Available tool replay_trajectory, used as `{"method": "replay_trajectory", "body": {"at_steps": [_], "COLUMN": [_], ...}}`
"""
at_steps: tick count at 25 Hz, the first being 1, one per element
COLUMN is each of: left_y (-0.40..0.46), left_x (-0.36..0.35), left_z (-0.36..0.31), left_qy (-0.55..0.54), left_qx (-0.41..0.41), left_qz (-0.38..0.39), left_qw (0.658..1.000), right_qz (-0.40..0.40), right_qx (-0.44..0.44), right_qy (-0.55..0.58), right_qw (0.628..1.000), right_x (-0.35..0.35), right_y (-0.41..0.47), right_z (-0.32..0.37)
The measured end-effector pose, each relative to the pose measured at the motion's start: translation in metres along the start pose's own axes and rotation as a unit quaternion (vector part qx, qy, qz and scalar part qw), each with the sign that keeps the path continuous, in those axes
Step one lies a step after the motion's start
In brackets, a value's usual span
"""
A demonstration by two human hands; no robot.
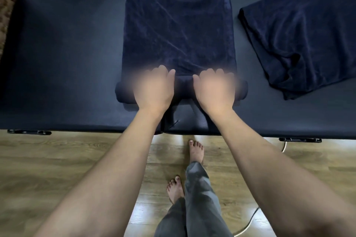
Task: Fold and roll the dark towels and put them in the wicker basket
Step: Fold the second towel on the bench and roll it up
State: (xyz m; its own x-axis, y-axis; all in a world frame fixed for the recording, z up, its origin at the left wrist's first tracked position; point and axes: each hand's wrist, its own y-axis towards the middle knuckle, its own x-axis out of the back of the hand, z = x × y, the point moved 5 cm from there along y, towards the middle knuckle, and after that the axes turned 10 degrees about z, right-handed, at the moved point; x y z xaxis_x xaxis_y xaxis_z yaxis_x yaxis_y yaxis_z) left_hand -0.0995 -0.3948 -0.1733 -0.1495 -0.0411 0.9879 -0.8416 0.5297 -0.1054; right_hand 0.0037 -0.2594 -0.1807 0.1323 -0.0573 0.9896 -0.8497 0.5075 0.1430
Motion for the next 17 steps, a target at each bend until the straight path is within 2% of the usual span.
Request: {"method": "replay_trajectory", "body": {"at_steps": [2,4,6,9,12,13,17], "left_y": [-0.013,-0.017,-0.003,0.029,0.048,0.049,0.022], "left_x": [-0.005,-0.01,-0.008,0.005,0.005,0.006,0.01], "left_z": [0.0,0.004,0.01,0.011,0.013,0.011,-0.003], "left_qy": [0.01,0.031,0.049,0.038,0.018,0.016,0.039], "left_qx": [-0.03,-0.055,-0.06,-0.027,0.016,0.013,-0.03], "left_qz": [-0.047,-0.056,-0.023,0.058,0.131,0.125,-0.038], "left_qw": [0.998,0.996,0.997,0.997,0.991,0.992,0.998], "right_qz": [0.015,0.052,0.113,0.193,0.22,0.216,0.233], "right_qx": [-0.008,-0.01,-0.006,-0.033,-0.059,-0.058,-0.078], "right_qy": [0.008,0.02,0.025,0.065,0.096,0.091,0.109], "right_qw": [1.0,0.998,0.993,0.979,0.969,0.97,0.963], "right_x": [0.002,0.0,-0.003,-0.003,-0.002,-0.003,-0.007], "right_y": [0.013,0.021,0.027,0.045,0.056,0.057,0.058], "right_z": [0.0,-0.002,-0.004,-0.014,-0.015,-0.015,-0.015]}}
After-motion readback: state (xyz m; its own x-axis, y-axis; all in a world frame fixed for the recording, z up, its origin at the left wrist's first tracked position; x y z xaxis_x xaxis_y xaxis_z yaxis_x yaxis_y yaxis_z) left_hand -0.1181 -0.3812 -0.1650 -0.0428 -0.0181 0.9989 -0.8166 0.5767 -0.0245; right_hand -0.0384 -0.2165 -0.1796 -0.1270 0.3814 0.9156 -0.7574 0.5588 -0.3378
